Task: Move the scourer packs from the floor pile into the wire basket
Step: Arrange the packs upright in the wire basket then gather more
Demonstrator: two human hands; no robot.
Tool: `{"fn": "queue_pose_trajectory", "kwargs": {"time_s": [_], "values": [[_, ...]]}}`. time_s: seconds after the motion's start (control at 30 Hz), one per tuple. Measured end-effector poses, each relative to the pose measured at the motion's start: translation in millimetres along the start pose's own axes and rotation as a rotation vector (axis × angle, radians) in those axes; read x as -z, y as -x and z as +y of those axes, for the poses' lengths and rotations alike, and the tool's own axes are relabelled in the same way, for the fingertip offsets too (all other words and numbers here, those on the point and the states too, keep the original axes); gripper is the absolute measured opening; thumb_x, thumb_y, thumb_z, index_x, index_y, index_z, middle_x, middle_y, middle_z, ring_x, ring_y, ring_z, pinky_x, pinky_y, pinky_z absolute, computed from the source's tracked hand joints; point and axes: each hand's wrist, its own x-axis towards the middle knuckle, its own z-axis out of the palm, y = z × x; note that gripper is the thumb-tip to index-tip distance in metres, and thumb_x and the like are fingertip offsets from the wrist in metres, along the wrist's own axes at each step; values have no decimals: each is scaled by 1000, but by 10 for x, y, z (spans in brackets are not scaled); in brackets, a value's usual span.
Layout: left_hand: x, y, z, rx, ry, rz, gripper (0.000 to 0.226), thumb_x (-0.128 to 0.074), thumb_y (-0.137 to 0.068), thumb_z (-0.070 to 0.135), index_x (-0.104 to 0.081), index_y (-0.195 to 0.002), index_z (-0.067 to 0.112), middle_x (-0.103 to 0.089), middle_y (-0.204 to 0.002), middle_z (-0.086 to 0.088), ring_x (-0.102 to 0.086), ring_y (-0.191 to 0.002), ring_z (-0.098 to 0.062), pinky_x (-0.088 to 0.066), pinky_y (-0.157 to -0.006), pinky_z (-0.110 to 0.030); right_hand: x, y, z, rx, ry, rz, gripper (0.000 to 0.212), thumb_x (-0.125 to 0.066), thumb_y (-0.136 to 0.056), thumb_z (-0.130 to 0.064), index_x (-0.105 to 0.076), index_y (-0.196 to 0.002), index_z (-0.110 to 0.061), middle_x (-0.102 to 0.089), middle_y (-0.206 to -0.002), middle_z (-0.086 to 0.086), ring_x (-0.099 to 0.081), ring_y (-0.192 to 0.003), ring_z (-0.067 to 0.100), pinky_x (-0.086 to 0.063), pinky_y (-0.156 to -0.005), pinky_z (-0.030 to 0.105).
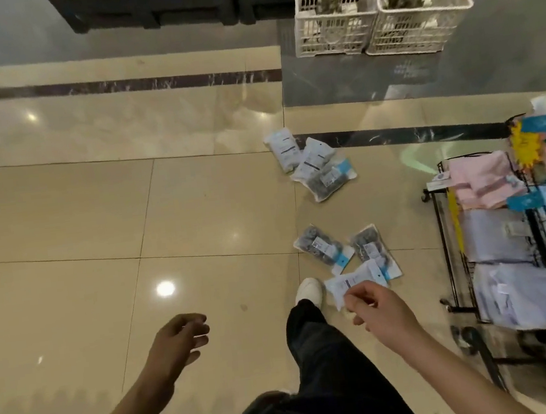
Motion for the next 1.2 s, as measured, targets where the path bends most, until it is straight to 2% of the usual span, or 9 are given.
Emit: {"fn": "queue_pose_trajectory", "kwargs": {"time_s": [0.33,0.43,0.57,0.73,0.8,0.9,1.0,1.13,1.2], "values": [[-223,-832,2367,-252,-287,-119,14,-59,-104,23,-70,-112,26,-76,-106,4,-72,-99,-15,-54,-86,-35,617,-1343,-528,-254,-101,34,10,-63,-101,-22,-73,-101,-20,-76,-97,8,-70,-74,21,-51,-66,33],[-380,-1213,2935,-258,-290,-182,14,-59,-103,25,-71,-109,28,-76,-104,3,-73,-97,-15,-53,-81,-31,701,-1725,-715,-323,-120,48,9,-66,-99,-25,-74,-100,-22,-77,-95,8,-70,-74,24,-50,-65,34],[-607,-1949,3437,-177,-275,-266,15,-62,-101,23,-73,-108,29,-75,-107,1,-72,-100,-18,-59,-94,-39,737,-2291,-1068,-416,-160,81,10,-66,-101,-27,-74,-98,-21,-77,-91,8,-70,-72,25,-50,-64,34],[-943,-3210,4135,-62,-196,-251,15,-66,-98,18,-71,-111,24,-74,-114,-4,-70,-104,-23,-58,-97,-45,715,-3135,-1662,-473,-243,150,10,-72,-98,-33,-72,-93,-25,-75,-93,0,-71,-85,21,-55,-80,42],[-1119,-3752,4366,-55,-201,-252,16,-68,-97,18,-70,-112,23,-72,-115,-4,-69,-105,-22,-58,-94,-41,687,-3610,-1909,-476,-287,155,11,-74,-97,-35,-68,-103,-27,-71,-104,-2,-66,-98,19,-51,-86,38],[-1488,-4583,4532,-36,-251,-300,18,-70,-97,19,-68,-114,24,-71,-117,-3,-68,-108,-21,-57,-93,-39,586,-4448,-2073,-464,-409,192,35,-79,-90,-44,-61,-118,-32,-66,-127,1,-63,-117,23,-52,-97,39],[-1963,-5487,4489,-6,-268,-319,25,-73,-95,21,-66,-119,22,-70,-118,-6,-67,-110,-22,-57,-98,-44,406,-5393,-2072,-446,-449,185,58,-80,-84,-58,-56,-132,-36,-55,-137,-7,-56,-123,18,-47,-105,39],[-2661,-6815,4142,112,-272,-360,28,-74,-95,14,-61,-120,14,-66,-122,-10,-64,-112,-26,-54,-94,-40,117,-6858,-1829,-403,-482,142,85,-82,-90,-41,-35,-160,-27,-47,-154,0,-49,-138,20,-38,-98,30],[-2943,-7554,3852,101,-346,-339,23,-73,-94,13,-59,-112,15,-61,-110,-11,-58,-97,-28,-49,-87,-39,-38,-7620,-1591,-411,-448,143,74,-77,-95,-33,-38,-157,-20,-54,-137,-1,-54,-121,19,-37,-94,28]]}}
